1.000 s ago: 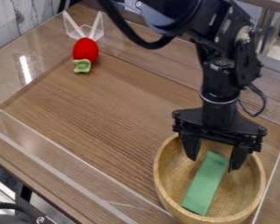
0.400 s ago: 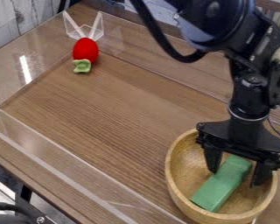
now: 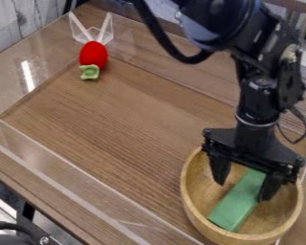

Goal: Remove the green stick from the brown bowl and put it on the table

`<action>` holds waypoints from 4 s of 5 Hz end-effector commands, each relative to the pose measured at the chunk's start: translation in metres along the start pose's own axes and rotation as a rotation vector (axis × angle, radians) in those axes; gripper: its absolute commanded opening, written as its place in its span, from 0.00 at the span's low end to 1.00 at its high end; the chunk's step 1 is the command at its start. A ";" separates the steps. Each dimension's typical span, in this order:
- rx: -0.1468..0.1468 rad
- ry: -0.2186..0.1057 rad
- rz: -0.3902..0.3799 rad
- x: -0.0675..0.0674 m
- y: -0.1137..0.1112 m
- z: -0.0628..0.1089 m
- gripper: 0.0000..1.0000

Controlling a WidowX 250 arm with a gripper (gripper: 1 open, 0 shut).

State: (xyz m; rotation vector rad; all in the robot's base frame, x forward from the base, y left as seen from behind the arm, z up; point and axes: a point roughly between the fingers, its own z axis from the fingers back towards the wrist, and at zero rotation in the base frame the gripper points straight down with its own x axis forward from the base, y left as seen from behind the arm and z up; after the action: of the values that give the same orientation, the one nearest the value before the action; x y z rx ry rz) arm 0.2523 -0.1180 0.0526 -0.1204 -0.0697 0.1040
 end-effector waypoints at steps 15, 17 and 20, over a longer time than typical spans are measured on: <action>0.074 -0.001 0.008 -0.024 -0.033 0.010 0.00; 0.064 0.006 -0.021 -0.040 -0.013 0.015 0.00; 0.070 0.016 0.055 -0.039 -0.001 0.026 0.00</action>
State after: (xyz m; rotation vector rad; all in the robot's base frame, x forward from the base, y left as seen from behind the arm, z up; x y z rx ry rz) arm 0.2028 -0.1175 0.0636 -0.0242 -0.0025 0.1528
